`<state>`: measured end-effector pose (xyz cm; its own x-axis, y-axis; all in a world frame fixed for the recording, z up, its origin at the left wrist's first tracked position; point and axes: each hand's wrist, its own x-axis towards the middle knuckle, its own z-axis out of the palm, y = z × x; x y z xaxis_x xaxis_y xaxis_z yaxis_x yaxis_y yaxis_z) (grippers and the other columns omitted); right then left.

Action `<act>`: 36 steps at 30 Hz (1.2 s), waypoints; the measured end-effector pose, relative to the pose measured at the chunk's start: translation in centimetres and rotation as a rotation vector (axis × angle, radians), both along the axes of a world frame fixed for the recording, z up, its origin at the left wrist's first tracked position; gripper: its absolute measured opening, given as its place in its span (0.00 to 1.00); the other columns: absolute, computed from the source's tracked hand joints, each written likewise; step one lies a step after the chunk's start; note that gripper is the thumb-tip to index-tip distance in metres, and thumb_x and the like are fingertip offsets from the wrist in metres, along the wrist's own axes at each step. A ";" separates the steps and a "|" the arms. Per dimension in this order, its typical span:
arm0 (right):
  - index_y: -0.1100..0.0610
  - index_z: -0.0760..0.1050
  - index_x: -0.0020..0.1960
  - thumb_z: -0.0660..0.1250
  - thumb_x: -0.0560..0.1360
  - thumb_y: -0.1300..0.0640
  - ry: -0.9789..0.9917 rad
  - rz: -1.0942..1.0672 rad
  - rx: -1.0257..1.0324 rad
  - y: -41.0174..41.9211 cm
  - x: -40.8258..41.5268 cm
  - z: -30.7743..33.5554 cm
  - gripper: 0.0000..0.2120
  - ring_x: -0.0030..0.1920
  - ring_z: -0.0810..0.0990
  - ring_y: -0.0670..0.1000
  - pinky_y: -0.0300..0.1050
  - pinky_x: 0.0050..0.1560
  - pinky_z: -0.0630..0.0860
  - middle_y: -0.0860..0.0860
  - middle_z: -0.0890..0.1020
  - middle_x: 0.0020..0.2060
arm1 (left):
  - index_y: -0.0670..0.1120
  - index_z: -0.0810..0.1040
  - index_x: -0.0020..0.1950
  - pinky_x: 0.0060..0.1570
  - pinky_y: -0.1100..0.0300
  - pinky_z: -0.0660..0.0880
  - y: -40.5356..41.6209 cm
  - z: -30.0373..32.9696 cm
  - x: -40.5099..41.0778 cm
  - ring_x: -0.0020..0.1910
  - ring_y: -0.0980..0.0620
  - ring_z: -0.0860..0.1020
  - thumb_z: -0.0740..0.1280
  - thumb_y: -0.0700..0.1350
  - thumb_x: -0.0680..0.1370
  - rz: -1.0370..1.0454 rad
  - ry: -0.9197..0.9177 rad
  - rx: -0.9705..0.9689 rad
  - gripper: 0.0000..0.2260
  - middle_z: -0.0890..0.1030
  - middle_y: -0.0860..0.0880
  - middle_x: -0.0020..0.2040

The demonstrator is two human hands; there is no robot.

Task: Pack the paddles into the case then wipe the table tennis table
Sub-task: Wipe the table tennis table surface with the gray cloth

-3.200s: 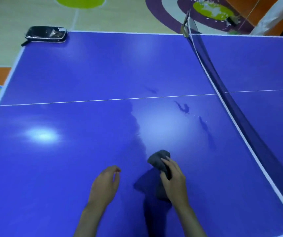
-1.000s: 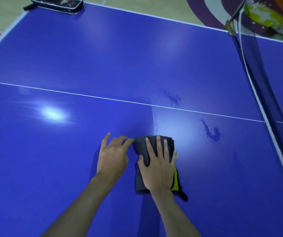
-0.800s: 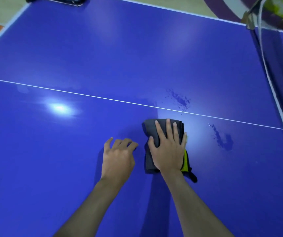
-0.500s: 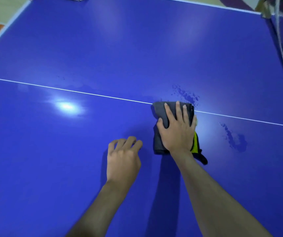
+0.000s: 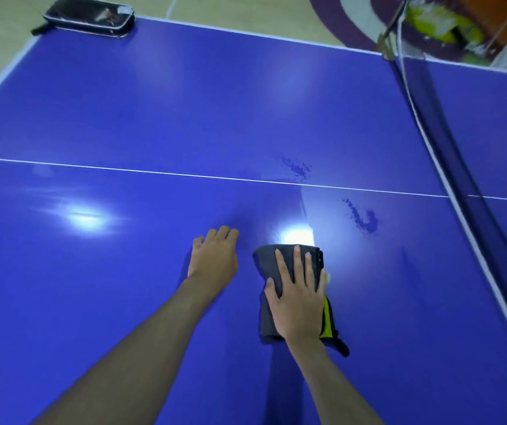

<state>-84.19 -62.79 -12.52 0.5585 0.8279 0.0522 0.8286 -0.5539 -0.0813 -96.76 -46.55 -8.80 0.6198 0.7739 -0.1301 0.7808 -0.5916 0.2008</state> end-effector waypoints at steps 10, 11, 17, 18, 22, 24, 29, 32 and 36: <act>0.43 0.59 0.82 0.59 0.78 0.39 0.030 -0.077 -0.044 -12.1 -6.0 0.1 0.34 0.83 0.56 0.55 0.63 0.79 0.58 0.50 0.56 0.83 | 0.46 0.78 0.66 0.59 0.45 0.70 -3.5 0.9 1.3 0.59 0.40 0.77 0.64 0.39 0.79 -0.089 -0.177 -0.051 0.15 0.78 0.46 0.62; 0.42 0.58 0.83 0.59 0.78 0.39 0.029 -0.074 -0.033 -11.4 -5.6 0.2 0.34 0.83 0.55 0.55 0.63 0.80 0.57 0.50 0.56 0.84 | 0.46 0.80 0.63 0.57 0.44 0.71 -3.6 0.6 1.6 0.56 0.40 0.78 0.66 0.38 0.78 -0.098 -0.200 -0.028 0.14 0.79 0.46 0.59; 0.41 0.57 0.83 0.56 0.81 0.39 0.031 -0.045 0.007 -4.7 2.2 -0.3 0.31 0.83 0.52 0.53 0.60 0.82 0.51 0.49 0.55 0.84 | 0.47 0.81 0.55 0.51 0.46 0.75 -4.0 -1.9 4.3 0.44 0.44 0.79 0.70 0.37 0.74 -0.062 -0.237 0.134 0.11 0.80 0.49 0.49; 0.41 0.57 0.83 0.56 0.81 0.39 0.027 -0.036 0.015 -3.3 3.7 -0.3 0.31 0.83 0.52 0.53 0.60 0.82 0.51 0.49 0.55 0.84 | 0.47 0.81 0.54 0.51 0.46 0.75 -4.0 -2.2 4.7 0.43 0.44 0.78 0.70 0.36 0.73 -0.046 -0.238 0.168 0.11 0.80 0.50 0.48; 0.42 0.59 0.82 0.55 0.81 0.39 0.023 -0.021 0.070 2.6 9.1 -0.6 0.30 0.83 0.55 0.54 0.61 0.81 0.53 0.50 0.58 0.83 | 0.47 0.80 0.52 0.54 0.47 0.75 -5.0 -3.2 5.9 0.40 0.44 0.75 0.70 0.36 0.73 0.077 -0.254 0.299 0.11 0.80 0.51 0.48; 0.42 0.61 0.82 0.54 0.81 0.39 0.019 -0.011 0.087 5.5 11.4 -0.6 0.29 0.82 0.56 0.55 0.62 0.80 0.52 0.51 0.60 0.83 | 0.47 0.80 0.54 0.57 0.46 0.74 -5.8 -3.7 6.5 0.41 0.45 0.75 0.70 0.36 0.74 0.137 -0.258 0.353 0.11 0.80 0.51 0.51; 0.42 0.61 0.81 0.53 0.80 0.38 0.034 0.028 0.108 12.3 16.4 -0.6 0.30 0.82 0.56 0.56 0.63 0.81 0.49 0.51 0.60 0.83 | 0.46 0.81 0.54 0.59 0.45 0.73 -6.4 -4.6 7.8 0.42 0.44 0.75 0.63 0.38 0.78 0.243 -0.269 0.418 0.09 0.81 0.51 0.54; 0.42 0.61 0.82 0.51 0.80 0.38 0.047 0.054 0.120 14.7 18.1 -0.7 0.30 0.82 0.56 0.56 0.64 0.81 0.49 0.51 0.60 0.82 | 0.46 0.81 0.51 0.60 0.45 0.73 -6.4 -4.8 8.3 0.40 0.44 0.73 0.63 0.39 0.79 0.287 -0.294 0.440 0.08 0.82 0.51 0.50; 0.44 0.61 0.82 0.50 0.81 0.39 0.037 0.073 0.123 14.7 18.4 -0.5 0.30 0.82 0.57 0.57 0.63 0.81 0.51 0.52 0.61 0.82 | 0.46 0.81 0.49 0.63 0.46 0.72 -6.3 -4.5 8.5 0.39 0.45 0.72 0.64 0.40 0.80 0.295 -0.305 0.467 0.06 0.81 0.52 0.48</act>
<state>-65.82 -48.10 -13.00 0.5004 0.8549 0.1367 0.8616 -0.4762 -0.1761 -88.26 -52.87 -13.28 0.3275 0.8504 0.4118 0.8729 -0.4391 0.2125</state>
